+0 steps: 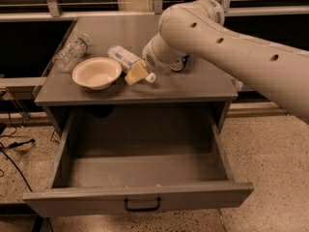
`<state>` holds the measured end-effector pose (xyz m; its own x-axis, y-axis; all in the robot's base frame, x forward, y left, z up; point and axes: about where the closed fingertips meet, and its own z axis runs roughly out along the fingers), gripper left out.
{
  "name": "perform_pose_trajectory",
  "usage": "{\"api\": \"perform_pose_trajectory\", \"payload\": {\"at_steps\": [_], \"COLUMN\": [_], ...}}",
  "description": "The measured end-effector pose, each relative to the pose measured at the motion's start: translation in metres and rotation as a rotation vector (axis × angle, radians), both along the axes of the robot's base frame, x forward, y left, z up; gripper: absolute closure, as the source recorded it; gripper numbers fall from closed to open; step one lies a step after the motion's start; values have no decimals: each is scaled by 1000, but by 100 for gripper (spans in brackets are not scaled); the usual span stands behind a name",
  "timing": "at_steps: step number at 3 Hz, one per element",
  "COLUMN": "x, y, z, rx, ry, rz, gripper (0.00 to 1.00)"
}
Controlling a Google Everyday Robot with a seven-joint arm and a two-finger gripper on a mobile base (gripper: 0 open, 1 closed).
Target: Place blue plastic bottle into top drawer
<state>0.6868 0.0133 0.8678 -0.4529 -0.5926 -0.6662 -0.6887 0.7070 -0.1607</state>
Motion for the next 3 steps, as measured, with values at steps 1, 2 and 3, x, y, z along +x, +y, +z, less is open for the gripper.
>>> {"api": "perform_pose_trajectory", "payload": {"at_steps": [1, 2, 3], "x": [11, 17, 20], "y": [8, 15, 20], "z": [-2, -3, -5], "rx": [14, 24, 31], "ry": [-2, -3, -2], "rz": [8, 15, 21], "gripper": [24, 24, 25]}}
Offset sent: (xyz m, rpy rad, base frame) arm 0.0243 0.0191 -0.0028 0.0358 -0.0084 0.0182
